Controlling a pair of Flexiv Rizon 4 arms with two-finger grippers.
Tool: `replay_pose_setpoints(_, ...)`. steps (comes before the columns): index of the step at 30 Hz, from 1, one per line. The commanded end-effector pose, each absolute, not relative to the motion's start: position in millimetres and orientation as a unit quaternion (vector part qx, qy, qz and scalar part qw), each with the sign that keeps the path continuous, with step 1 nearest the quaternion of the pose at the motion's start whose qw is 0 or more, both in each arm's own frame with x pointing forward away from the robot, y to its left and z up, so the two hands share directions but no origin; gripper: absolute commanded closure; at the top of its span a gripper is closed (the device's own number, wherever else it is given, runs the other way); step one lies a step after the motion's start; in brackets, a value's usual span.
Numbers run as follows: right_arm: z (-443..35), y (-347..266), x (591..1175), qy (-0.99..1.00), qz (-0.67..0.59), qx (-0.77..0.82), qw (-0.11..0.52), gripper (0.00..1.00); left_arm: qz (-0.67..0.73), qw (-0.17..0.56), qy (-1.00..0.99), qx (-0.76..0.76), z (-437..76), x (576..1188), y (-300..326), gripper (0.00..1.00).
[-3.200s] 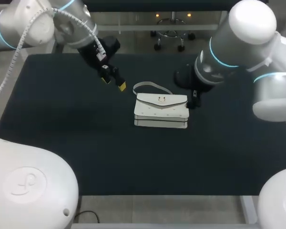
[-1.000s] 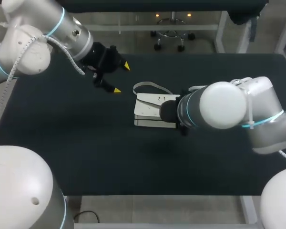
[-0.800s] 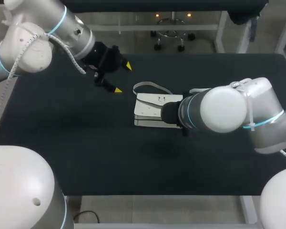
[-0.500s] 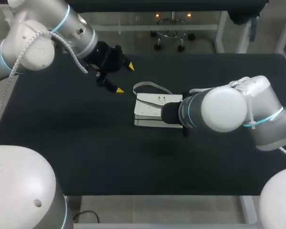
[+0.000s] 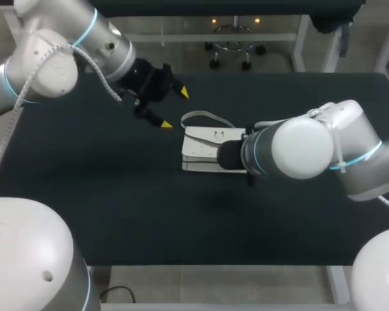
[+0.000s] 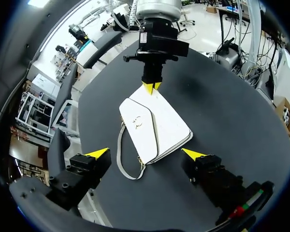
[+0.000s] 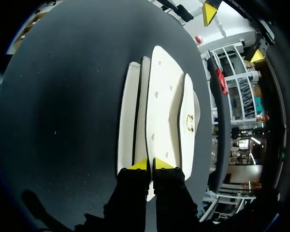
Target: Pick up the bag, open it, inspect its contents, close it, and place it on the opposite side
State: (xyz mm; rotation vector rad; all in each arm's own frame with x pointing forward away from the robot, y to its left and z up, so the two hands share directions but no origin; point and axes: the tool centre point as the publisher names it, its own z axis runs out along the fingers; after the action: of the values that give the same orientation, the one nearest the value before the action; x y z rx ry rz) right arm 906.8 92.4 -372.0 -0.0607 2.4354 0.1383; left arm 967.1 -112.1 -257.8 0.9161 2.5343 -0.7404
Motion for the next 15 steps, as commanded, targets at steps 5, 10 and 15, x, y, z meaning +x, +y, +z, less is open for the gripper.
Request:
replay_pose_setpoints(5, -377.6, 97.5, 901.9, 0.926, 0.061, -0.033, 0.370, 1.00, -0.290, 0.185, 0.874, 0.342, -270.6, 965.2, -120.0, 0.00)
replay_pose_setpoints(10, -377.4, 98.6, 901.9, 0.926, 0.061, -0.034, 0.372, 1.00, -0.294, 0.184, 0.872, 0.345, -271.1, 965.0, -120.8, 0.00)
replay_pose_setpoints(15, -377.4, 98.6, 901.9, 0.926, 0.061, -0.034, 0.372, 1.00, -0.294, 0.184, 0.872, 0.345, -271.1, 965.0, -120.8, 0.00)
